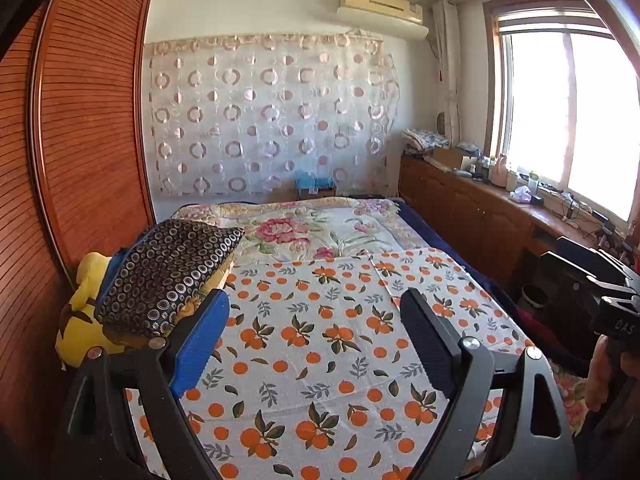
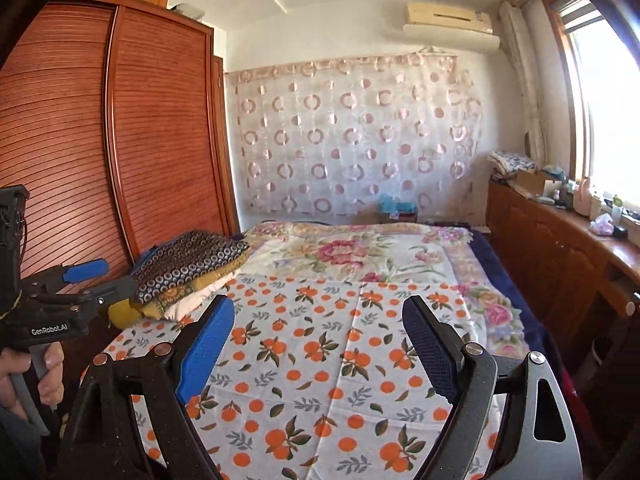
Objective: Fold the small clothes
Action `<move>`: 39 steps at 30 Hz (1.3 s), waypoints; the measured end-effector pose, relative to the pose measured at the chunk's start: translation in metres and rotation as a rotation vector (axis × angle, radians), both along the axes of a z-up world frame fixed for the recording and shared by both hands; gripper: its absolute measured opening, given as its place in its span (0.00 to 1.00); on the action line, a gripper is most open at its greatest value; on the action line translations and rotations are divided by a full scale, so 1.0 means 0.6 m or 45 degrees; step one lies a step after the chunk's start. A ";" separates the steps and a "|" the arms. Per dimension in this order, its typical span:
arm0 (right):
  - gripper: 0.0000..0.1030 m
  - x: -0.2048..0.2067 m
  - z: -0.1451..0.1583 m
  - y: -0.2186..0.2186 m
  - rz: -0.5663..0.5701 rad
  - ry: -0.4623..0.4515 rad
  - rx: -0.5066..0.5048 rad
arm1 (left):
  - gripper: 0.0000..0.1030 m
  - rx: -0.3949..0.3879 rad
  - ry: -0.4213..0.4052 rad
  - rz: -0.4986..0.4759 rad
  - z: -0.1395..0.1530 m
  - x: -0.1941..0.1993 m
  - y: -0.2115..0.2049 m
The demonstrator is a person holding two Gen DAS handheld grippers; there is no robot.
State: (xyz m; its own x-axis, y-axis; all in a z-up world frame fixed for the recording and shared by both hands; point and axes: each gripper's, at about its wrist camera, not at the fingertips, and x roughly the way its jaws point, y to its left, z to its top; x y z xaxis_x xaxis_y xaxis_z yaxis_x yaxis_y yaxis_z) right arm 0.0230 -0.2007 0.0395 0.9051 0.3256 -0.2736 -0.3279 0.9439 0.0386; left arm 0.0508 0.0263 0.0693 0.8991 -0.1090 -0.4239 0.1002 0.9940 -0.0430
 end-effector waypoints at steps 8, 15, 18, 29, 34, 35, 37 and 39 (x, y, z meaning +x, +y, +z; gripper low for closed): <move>0.85 -0.007 -0.025 0.004 -0.014 -0.015 -0.006 | 0.85 0.012 -0.035 0.024 0.010 -0.014 0.002; 0.85 -0.009 -0.018 -0.007 -0.017 -0.012 -0.006 | 0.85 0.012 -0.033 0.029 0.009 -0.014 0.004; 0.85 -0.009 -0.018 -0.007 -0.017 -0.012 -0.008 | 0.85 0.010 -0.027 0.033 0.006 -0.013 0.008; 0.85 -0.007 -0.015 -0.013 -0.008 -0.014 -0.014 | 0.85 0.011 -0.020 0.034 -0.001 -0.015 0.006; 0.85 -0.004 -0.017 -0.017 -0.005 -0.013 -0.013 | 0.85 0.013 -0.016 0.032 -0.007 -0.016 0.004; 0.85 -0.004 -0.017 -0.018 -0.005 -0.013 -0.013 | 0.85 0.014 -0.015 0.031 -0.008 -0.016 0.004; 0.85 -0.004 -0.017 -0.017 -0.004 -0.014 -0.013 | 0.85 0.013 -0.015 0.032 -0.009 -0.016 0.003; 0.85 -0.004 -0.017 -0.019 -0.003 -0.015 -0.014 | 0.85 0.013 -0.014 0.032 -0.009 -0.016 0.003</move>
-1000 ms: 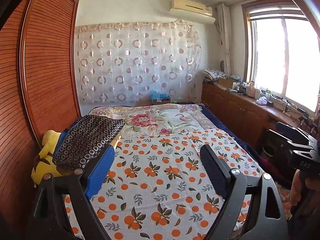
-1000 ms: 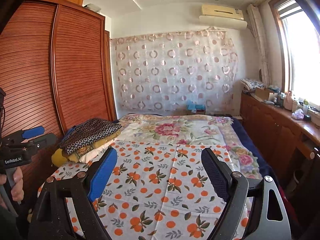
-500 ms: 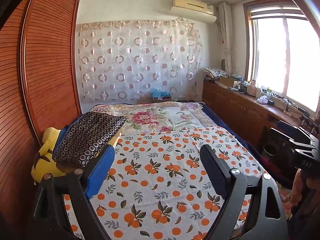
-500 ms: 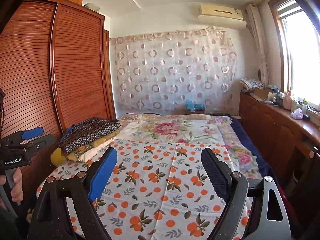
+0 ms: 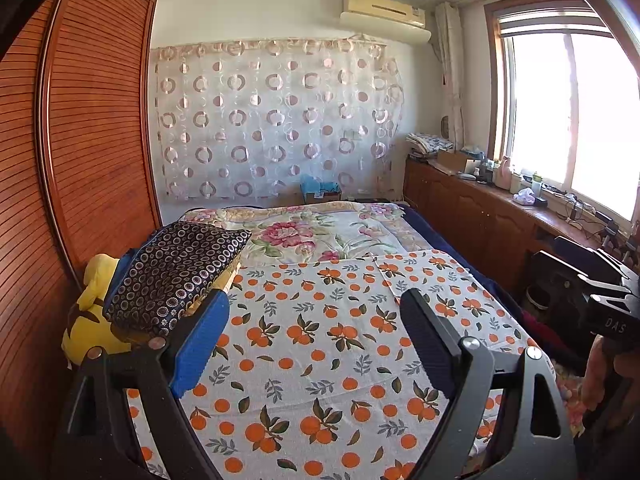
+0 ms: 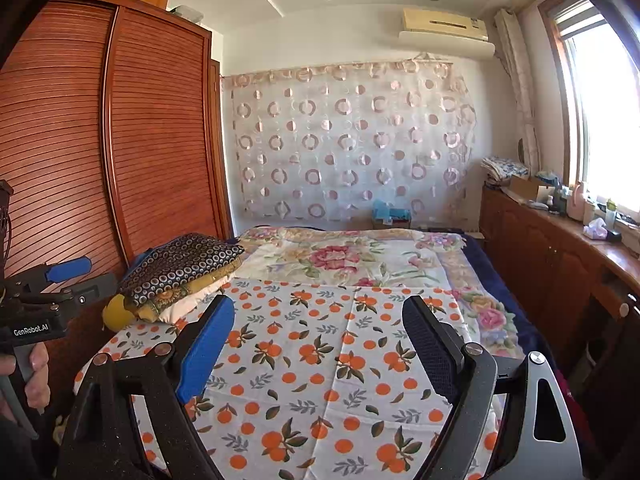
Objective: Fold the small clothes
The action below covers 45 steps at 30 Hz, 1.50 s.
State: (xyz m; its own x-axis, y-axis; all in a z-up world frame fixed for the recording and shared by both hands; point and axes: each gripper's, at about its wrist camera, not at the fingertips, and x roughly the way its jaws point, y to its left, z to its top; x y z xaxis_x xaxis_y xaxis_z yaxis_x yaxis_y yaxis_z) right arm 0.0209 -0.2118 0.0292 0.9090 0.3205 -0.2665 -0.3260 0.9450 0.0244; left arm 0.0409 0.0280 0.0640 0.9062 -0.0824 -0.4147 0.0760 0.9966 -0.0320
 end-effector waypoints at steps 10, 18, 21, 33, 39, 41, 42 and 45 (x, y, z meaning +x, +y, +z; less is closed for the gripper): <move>0.85 0.004 -0.001 -0.002 -0.003 -0.003 -0.003 | 0.85 -0.001 0.000 0.000 0.000 -0.001 0.000; 0.85 0.008 -0.004 -0.015 -0.001 -0.002 -0.001 | 0.85 0.001 -0.001 0.000 0.001 0.000 0.001; 0.85 0.008 -0.005 -0.020 -0.002 -0.003 -0.001 | 0.85 0.000 0.001 0.000 0.001 0.001 0.001; 0.85 0.012 -0.005 -0.027 -0.007 -0.011 -0.002 | 0.85 0.001 0.000 -0.001 0.001 0.000 0.002; 0.85 0.009 -0.008 -0.030 -0.003 -0.015 -0.001 | 0.85 0.001 0.000 0.000 0.001 0.000 0.002; 0.85 0.010 -0.007 -0.031 -0.002 -0.014 0.001 | 0.85 0.001 0.000 -0.002 0.001 -0.001 0.001; 0.85 0.009 -0.008 -0.031 -0.003 -0.016 -0.001 | 0.85 0.002 -0.001 -0.002 0.002 0.000 0.001; 0.85 0.009 -0.008 -0.031 -0.001 -0.015 -0.001 | 0.85 0.001 -0.001 -0.001 0.002 0.000 0.001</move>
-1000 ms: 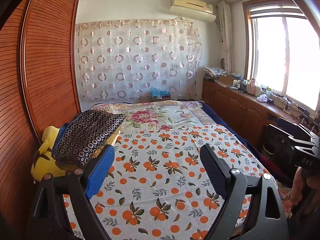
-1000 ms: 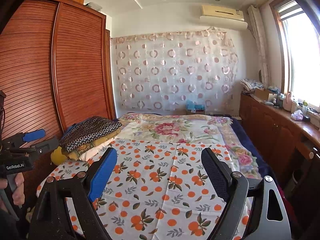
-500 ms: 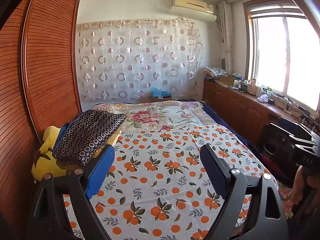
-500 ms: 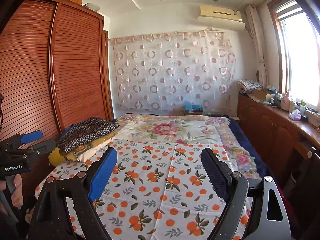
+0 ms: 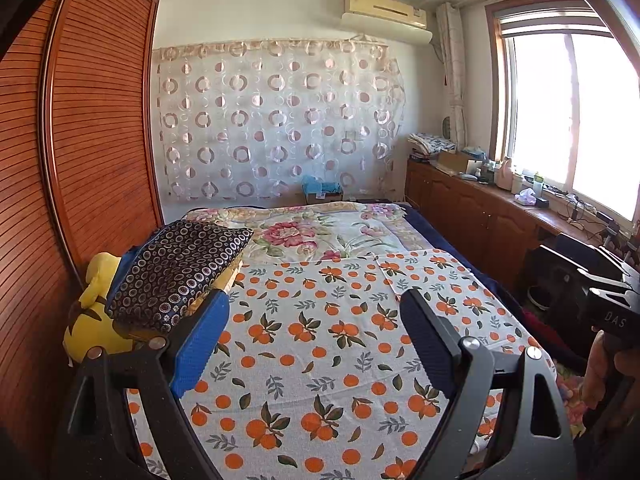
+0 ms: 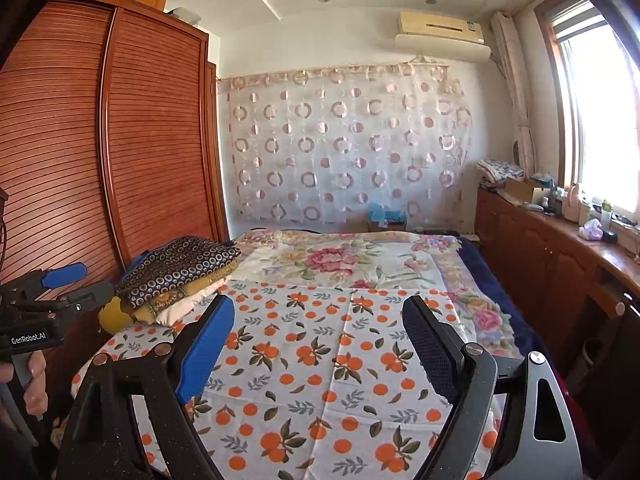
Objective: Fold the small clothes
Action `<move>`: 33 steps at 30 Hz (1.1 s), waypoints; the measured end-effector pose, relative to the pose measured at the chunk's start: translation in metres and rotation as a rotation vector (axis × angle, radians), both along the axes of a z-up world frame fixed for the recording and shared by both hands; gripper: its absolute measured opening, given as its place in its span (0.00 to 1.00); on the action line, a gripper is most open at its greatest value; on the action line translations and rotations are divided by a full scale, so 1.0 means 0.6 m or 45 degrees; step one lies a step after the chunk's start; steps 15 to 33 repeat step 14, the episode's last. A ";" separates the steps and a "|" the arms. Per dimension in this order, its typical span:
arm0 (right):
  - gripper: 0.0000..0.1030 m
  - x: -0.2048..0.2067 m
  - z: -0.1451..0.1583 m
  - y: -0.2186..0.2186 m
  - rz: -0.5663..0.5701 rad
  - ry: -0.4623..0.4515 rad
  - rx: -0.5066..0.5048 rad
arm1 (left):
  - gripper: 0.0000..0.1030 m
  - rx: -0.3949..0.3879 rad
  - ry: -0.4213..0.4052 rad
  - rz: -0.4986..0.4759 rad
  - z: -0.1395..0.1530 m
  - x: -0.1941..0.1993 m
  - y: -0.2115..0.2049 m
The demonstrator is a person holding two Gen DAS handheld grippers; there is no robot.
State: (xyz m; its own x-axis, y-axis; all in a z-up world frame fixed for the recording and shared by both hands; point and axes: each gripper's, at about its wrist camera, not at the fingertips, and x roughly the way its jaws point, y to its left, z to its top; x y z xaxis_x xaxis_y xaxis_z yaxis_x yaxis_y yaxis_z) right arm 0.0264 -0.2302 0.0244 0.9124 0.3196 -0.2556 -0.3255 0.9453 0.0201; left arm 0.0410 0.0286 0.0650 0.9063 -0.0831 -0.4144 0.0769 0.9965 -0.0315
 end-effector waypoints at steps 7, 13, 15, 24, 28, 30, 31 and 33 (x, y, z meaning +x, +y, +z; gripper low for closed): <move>0.85 0.001 0.001 0.000 0.002 -0.003 0.000 | 0.85 0.001 -0.001 0.001 0.000 0.000 -0.001; 0.85 0.003 0.001 0.001 0.003 -0.002 0.001 | 0.85 0.002 -0.002 -0.002 0.000 0.000 -0.001; 0.85 0.003 0.001 0.001 0.003 -0.002 0.002 | 0.85 0.003 -0.002 -0.001 -0.001 0.000 -0.001; 0.85 0.003 0.001 0.001 0.003 -0.002 0.002 | 0.85 0.003 -0.002 -0.001 -0.001 0.000 -0.001; 0.85 0.003 0.001 0.001 0.003 -0.002 0.002 | 0.85 0.003 -0.002 -0.001 -0.001 0.000 -0.001; 0.85 0.003 0.001 0.001 0.003 -0.002 0.002 | 0.85 0.003 -0.002 -0.001 -0.001 0.000 -0.001; 0.85 0.003 0.001 0.001 0.003 -0.002 0.002 | 0.85 0.003 -0.002 -0.001 -0.001 0.000 -0.001; 0.85 0.003 0.001 0.001 0.003 -0.002 0.002 | 0.85 0.003 -0.002 -0.001 -0.001 0.000 -0.001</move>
